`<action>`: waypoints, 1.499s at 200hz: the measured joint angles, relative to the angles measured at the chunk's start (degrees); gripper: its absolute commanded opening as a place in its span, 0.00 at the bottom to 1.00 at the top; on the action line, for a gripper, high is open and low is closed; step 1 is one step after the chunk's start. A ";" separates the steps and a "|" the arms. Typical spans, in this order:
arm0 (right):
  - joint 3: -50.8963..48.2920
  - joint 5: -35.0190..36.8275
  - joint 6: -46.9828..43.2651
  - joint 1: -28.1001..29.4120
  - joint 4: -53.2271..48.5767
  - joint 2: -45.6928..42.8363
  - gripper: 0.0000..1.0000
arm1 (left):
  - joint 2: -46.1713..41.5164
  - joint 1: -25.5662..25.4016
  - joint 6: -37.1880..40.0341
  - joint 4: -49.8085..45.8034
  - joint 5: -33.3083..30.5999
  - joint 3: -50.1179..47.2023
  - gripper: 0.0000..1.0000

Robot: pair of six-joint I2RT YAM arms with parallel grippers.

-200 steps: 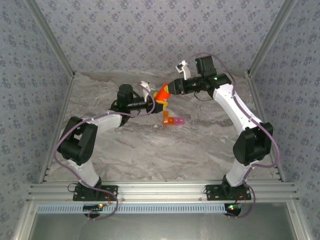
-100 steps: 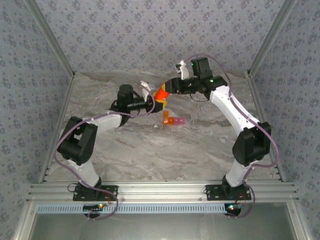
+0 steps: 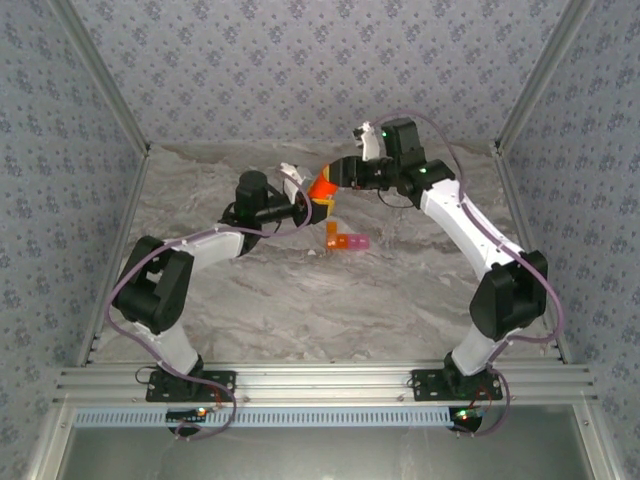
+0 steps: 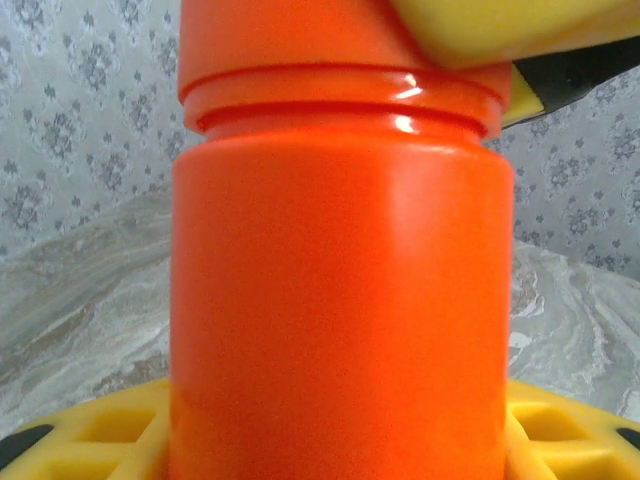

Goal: Sort the pills into containers

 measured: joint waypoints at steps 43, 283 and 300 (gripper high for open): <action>-2.19 -6.99 -2.71 -2.19 3.21 -2.10 0.31 | -0.02 -0.15 -2.54 4.33 2.38 0.02 0.00; 0.04 1.99 3.43 1.36 2.78 0.20 0.31 | -0.02 0.63 -3.89 2.19 0.55 0.11 0.00; 0.39 2.93 4.02 1.68 2.32 0.24 0.34 | -0.02 0.72 -3.69 2.01 0.55 0.11 0.00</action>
